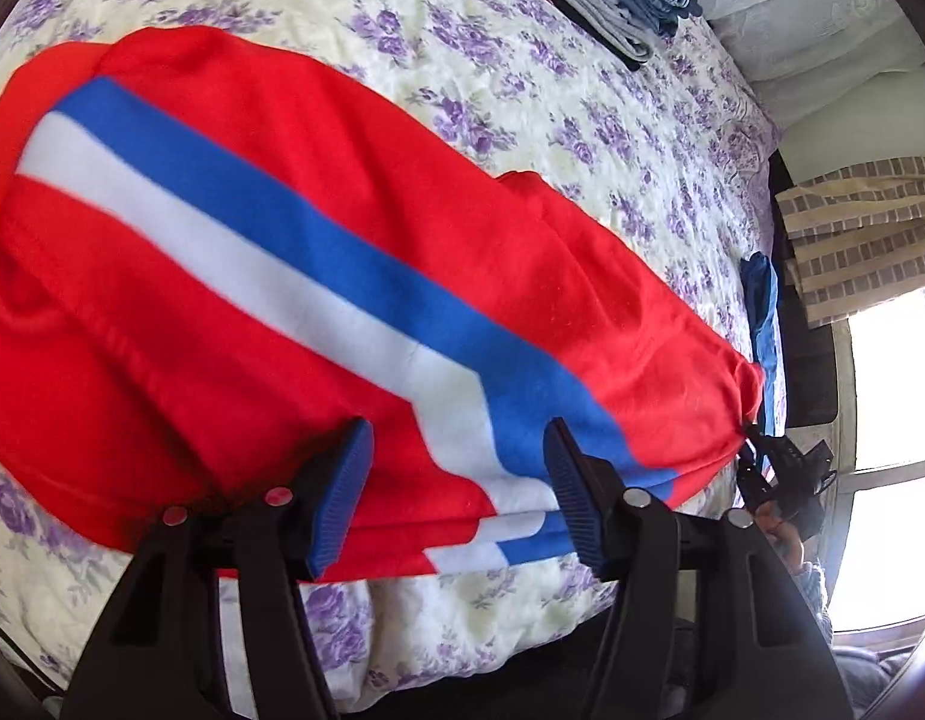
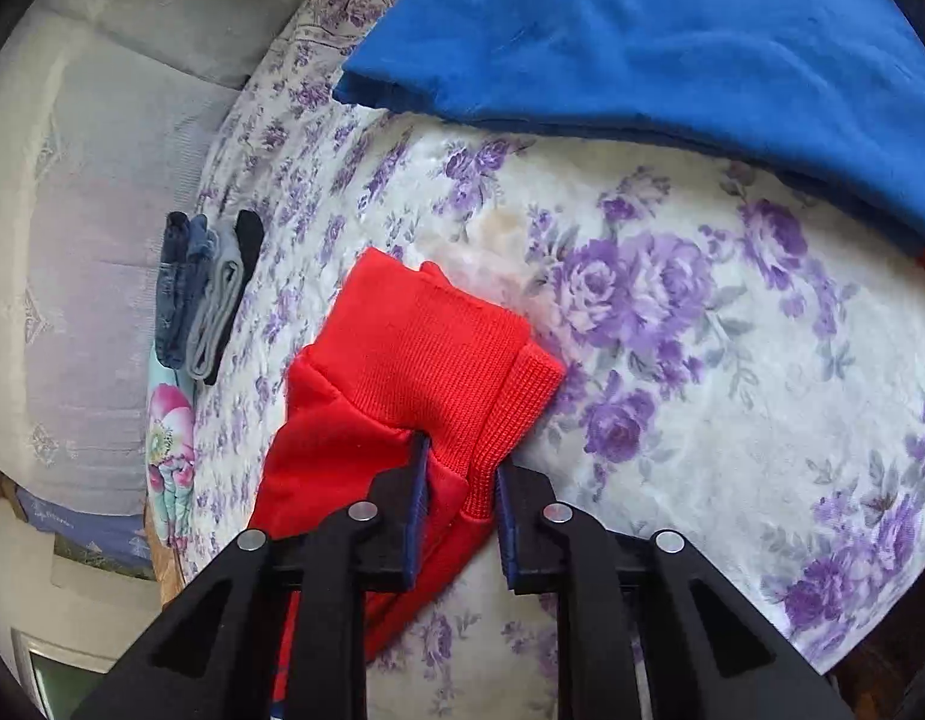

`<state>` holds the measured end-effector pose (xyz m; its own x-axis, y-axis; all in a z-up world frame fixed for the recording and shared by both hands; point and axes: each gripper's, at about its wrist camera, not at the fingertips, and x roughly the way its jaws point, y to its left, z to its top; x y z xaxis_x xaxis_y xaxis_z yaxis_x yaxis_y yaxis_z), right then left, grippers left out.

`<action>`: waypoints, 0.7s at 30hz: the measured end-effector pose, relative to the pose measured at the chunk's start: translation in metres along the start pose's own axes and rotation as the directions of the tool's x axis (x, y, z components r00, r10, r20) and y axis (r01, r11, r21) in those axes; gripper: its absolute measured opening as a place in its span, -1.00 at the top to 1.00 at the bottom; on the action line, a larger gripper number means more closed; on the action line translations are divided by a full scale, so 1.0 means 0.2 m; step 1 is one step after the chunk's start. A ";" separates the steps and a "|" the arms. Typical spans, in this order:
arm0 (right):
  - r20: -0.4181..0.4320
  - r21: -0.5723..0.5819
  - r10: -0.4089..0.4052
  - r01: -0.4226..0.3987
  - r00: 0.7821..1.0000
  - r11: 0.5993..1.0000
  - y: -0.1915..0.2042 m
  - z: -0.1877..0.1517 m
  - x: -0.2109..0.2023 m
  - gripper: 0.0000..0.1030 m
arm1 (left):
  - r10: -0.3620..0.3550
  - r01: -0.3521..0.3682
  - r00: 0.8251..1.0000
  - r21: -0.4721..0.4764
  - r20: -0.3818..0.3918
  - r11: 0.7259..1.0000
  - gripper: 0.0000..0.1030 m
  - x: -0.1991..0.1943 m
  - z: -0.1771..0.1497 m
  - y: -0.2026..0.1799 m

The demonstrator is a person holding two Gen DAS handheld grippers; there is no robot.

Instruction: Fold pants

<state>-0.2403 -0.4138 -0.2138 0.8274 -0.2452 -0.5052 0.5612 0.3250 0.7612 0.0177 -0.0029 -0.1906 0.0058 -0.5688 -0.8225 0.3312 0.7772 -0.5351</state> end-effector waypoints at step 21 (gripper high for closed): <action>0.109 0.129 -0.313 0.299 0.943 0.946 -0.02 0.19 -0.27 -0.36 | -0.016 0.083 0.975 -0.295 0.223 0.952 0.41 -0.29 -0.20 0.35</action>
<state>-0.2879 -0.4369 -0.1753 0.6025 -0.4331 -0.6704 0.7748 0.1159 0.6215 0.0024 0.0962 -0.1880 0.2109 -0.6266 -0.7503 0.0374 0.7722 -0.6343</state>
